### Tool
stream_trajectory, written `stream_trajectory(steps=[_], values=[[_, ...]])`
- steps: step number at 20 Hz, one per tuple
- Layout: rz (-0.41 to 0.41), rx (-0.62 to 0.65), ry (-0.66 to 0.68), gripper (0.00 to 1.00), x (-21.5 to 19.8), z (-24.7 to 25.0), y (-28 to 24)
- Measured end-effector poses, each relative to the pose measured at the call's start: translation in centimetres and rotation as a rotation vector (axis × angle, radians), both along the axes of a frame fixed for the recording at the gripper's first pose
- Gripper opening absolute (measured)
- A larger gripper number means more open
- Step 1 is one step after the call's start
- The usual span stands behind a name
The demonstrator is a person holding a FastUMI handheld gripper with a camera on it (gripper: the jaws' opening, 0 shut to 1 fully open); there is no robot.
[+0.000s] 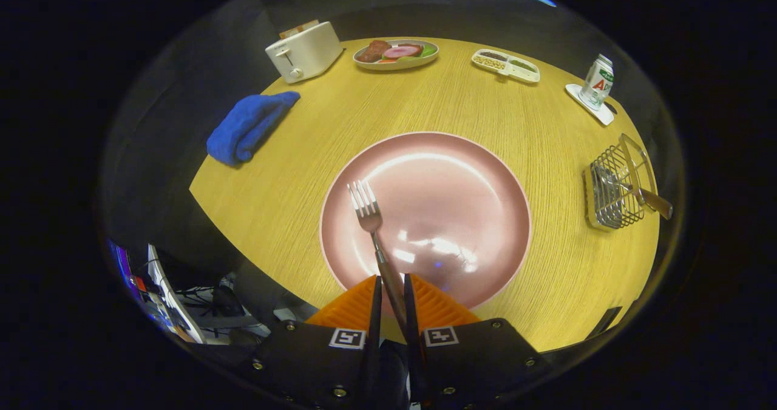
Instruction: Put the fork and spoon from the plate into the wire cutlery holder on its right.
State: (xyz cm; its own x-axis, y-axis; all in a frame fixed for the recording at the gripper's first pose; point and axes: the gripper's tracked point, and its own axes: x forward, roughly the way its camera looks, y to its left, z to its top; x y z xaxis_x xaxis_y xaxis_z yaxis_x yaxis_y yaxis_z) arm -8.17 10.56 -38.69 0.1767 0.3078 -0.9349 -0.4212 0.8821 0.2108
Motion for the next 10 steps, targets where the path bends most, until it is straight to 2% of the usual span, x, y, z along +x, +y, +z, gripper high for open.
stream_trajectory(steps=[6,10], values=[[0.017,-0.009,0.049,0.20,-0.6,-1.2,0.4],[-0.035,0.021,0.087,0.18,-0.7,-1.3,0.7]])
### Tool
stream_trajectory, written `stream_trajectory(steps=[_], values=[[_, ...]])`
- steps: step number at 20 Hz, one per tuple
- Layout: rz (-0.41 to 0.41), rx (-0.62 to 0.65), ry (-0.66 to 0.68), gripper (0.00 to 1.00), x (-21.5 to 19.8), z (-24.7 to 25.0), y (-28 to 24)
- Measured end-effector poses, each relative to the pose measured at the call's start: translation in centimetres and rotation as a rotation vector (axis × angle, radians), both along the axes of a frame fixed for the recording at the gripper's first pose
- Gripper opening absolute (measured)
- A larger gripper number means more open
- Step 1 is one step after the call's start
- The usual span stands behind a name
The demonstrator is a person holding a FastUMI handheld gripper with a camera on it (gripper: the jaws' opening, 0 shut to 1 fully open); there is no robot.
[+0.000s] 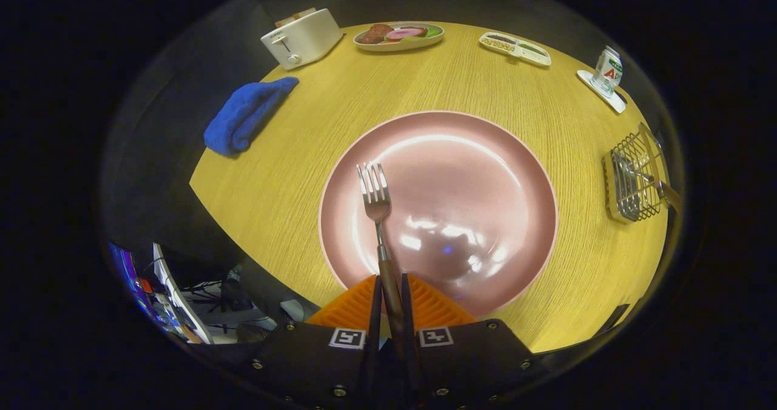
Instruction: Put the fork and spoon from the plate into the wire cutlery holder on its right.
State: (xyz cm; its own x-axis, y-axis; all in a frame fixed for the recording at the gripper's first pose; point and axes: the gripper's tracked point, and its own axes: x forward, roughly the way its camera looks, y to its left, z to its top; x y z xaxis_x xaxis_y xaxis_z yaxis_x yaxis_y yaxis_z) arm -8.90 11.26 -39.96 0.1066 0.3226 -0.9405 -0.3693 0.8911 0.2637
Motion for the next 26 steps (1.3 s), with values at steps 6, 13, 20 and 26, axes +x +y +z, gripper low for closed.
stream_trajectory(steps=[6,13,20,26], values=[[-0.096,0.021,-0.008,0.06,0.9,0.7,-1.0],[-0.212,0.073,-0.037,0.06,3.4,3.3,-2.6],[-0.347,0.087,-0.085,0.06,6.5,5.7,-6.6],[-0.465,0.091,-0.113,0.06,7.8,6.8,-10.8]])
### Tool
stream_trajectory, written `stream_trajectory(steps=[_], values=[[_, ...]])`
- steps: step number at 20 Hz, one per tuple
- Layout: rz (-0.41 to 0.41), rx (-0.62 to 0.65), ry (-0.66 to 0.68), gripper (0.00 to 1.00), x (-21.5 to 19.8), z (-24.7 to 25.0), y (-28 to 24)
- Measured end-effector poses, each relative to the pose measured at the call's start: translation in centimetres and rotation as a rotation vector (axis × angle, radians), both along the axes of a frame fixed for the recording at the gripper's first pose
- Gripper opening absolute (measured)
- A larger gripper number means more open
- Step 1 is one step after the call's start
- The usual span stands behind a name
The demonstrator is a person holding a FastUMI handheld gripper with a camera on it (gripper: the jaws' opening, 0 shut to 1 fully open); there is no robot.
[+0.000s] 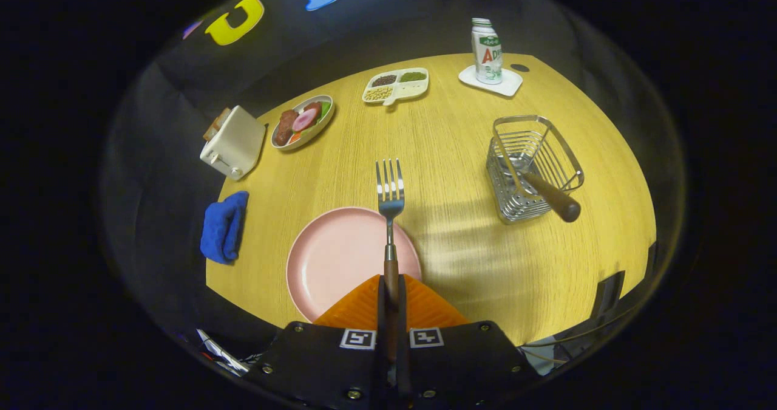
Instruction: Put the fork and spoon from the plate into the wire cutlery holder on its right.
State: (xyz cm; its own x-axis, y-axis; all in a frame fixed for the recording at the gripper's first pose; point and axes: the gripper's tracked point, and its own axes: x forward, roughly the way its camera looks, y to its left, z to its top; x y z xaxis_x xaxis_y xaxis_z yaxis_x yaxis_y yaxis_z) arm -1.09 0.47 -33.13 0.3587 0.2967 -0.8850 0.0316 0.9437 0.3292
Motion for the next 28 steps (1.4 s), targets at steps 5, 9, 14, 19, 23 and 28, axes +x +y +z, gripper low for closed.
stream_trajectory(steps=[5,9,14,19,23,28], values=[[-0.104,0.031,-0.019,0.06,0.9,1.1,-2.7],[-0.175,0.034,-0.036,0.06,1.2,1.8,-5.4],[-0.258,0.026,-0.038,0.06,1.0,2.2,-9.1],[-0.291,-0.006,-0.028,0.06,1.0,2.1,-11.7],[-0.258,0.011,0.016,0.06,0.8,2.0,-11.2],[-0.270,0.049,0.070,0.06,1.6,1.7,-9.9]])
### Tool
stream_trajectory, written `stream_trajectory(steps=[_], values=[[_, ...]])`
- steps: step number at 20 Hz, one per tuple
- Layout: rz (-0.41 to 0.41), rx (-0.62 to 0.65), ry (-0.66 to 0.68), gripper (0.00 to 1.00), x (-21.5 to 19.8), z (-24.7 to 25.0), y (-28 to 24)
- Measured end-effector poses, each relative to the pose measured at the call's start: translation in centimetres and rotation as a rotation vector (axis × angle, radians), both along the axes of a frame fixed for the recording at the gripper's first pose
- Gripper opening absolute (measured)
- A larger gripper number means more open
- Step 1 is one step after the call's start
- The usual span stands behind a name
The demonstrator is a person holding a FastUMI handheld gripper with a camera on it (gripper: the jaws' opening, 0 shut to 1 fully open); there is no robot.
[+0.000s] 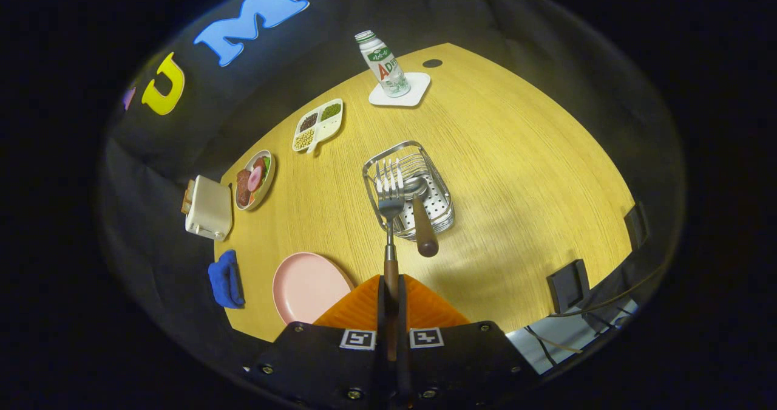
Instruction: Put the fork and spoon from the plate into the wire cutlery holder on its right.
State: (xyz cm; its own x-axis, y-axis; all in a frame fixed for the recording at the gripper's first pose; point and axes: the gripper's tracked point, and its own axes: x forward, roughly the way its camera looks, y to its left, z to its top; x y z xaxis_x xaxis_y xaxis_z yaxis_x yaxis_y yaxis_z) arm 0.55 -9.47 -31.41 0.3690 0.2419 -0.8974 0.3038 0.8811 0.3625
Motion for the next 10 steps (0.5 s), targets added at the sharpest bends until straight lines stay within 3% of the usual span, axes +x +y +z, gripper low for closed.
stream_trajectory(steps=[10], values=[[-0.082,0.010,0.012,0.09,1.3,0.2,-0.4]])
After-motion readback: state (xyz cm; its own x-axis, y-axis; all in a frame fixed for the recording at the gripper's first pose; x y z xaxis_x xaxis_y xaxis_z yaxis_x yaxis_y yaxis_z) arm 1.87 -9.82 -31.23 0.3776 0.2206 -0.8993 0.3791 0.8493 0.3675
